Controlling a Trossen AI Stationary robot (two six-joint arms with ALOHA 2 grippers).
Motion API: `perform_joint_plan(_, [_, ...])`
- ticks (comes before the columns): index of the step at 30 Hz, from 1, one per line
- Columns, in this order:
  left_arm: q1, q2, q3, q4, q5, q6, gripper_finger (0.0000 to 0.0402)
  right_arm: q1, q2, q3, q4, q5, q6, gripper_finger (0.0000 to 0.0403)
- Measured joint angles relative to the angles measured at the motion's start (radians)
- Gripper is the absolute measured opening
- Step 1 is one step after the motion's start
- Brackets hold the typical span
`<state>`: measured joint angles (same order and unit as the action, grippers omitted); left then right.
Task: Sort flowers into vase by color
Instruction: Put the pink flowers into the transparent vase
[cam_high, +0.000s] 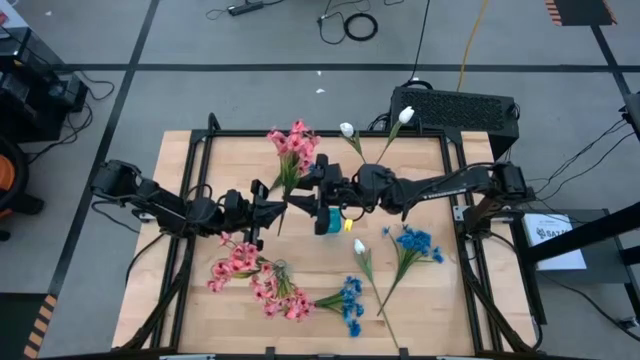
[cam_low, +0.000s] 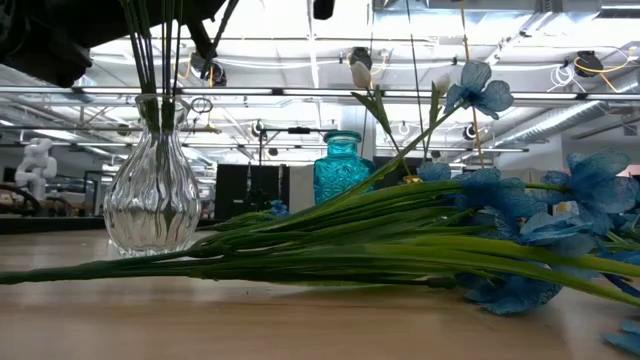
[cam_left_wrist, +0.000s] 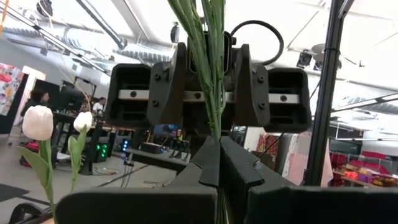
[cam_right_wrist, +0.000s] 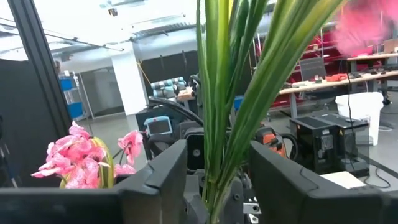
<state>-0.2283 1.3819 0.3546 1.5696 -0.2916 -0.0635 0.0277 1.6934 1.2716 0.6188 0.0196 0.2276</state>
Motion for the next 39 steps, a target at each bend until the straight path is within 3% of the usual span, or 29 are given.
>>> perform_joint_plan(6, [0.0,0.0,0.0,0.0,0.0,-0.001,0.0004,0.0,0.011,0.0,0.017,0.0,-0.001,0.0155])
perform_joint_plan(13, [0.0,0.0,0.0,0.0,0.0,-0.005,0.0012,0.0,0.011,0.0,0.012,0.001,0.0,0.006])
perform_joint_plan(17, [-0.003,0.0,0.0,-0.001,0.003,-0.001,0.0039,0.0,0.011,0.0,0.007,0.004,-0.003,0.0011])
perform_joint_plan(29, [-0.026,-0.062,-0.035,-0.007,0.008,0.0,0.0225,0.0,-0.065,0.0,-0.141,0.007,-0.01,0.0004])
perform_joint_plan(35, [-0.042,-0.133,-0.084,-0.007,0.001,0.021,0.025,0.011,-0.129,-0.085,-0.057,0.001,0.085,0.0002])
perform_joint_plan(39, [-0.045,-0.161,-0.102,-0.029,0.001,0.043,0.0251,0.014,-0.134,-0.186,0.105,0.003,0.16,0.0001])
